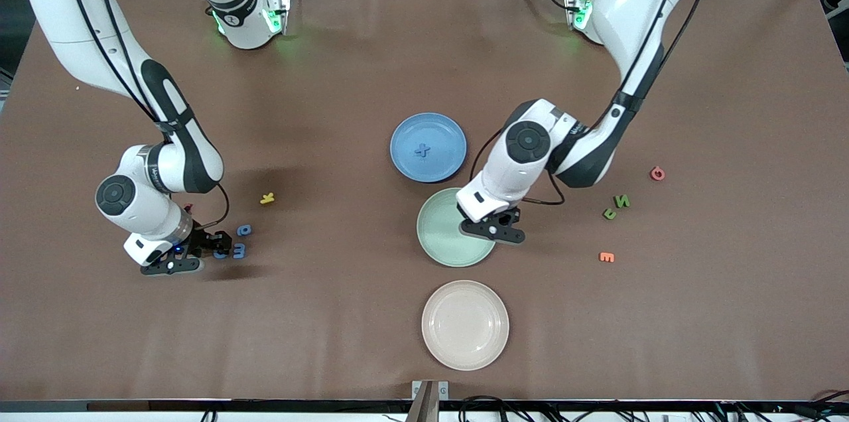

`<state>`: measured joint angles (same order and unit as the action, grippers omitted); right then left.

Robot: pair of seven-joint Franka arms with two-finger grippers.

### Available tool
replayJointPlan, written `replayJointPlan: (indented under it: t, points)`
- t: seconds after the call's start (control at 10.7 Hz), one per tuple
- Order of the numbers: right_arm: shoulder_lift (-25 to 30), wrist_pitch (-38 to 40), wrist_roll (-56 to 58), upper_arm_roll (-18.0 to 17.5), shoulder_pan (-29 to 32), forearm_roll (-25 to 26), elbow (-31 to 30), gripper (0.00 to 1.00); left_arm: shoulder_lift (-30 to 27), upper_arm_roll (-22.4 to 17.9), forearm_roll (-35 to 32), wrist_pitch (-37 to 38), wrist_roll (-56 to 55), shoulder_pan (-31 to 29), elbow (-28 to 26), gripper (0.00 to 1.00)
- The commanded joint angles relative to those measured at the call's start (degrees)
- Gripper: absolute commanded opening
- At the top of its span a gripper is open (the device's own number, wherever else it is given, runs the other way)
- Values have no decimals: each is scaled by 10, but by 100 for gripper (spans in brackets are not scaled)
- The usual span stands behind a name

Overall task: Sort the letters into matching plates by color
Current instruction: 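Place the green B on the green plate while the right gripper reaches G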

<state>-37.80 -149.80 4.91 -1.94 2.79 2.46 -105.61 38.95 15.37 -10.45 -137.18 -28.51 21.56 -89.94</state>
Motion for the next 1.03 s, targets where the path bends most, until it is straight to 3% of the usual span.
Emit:
replayJointPlan:
  t: [0.0,0.09,0.19,0.37,0.75,0.93]
  points:
    - [-5,-8,-5,-3,2,11,-2,78,24,-10,-10,13,-48,37,37,0]
    - [-5,-8,-5,-3,1,11,-2,80,25,-10,-8,12,-56,38,38,0]
    - [-5,-8,-6,-3,1,11,-2,81,26,-10,-10,12,-56,42,41,10]
    - [-5,-8,-5,-3,1,11,-2,81,12,-10,-10,30,-58,35,42,100]
    - [-10,-16,-5,-3,0,12,-2,76,-55,-9,-17,94,-44,-49,34,100]
    - [-14,-22,-5,-3,-4,11,0,76,-77,-8,-20,143,66,-95,32,100]
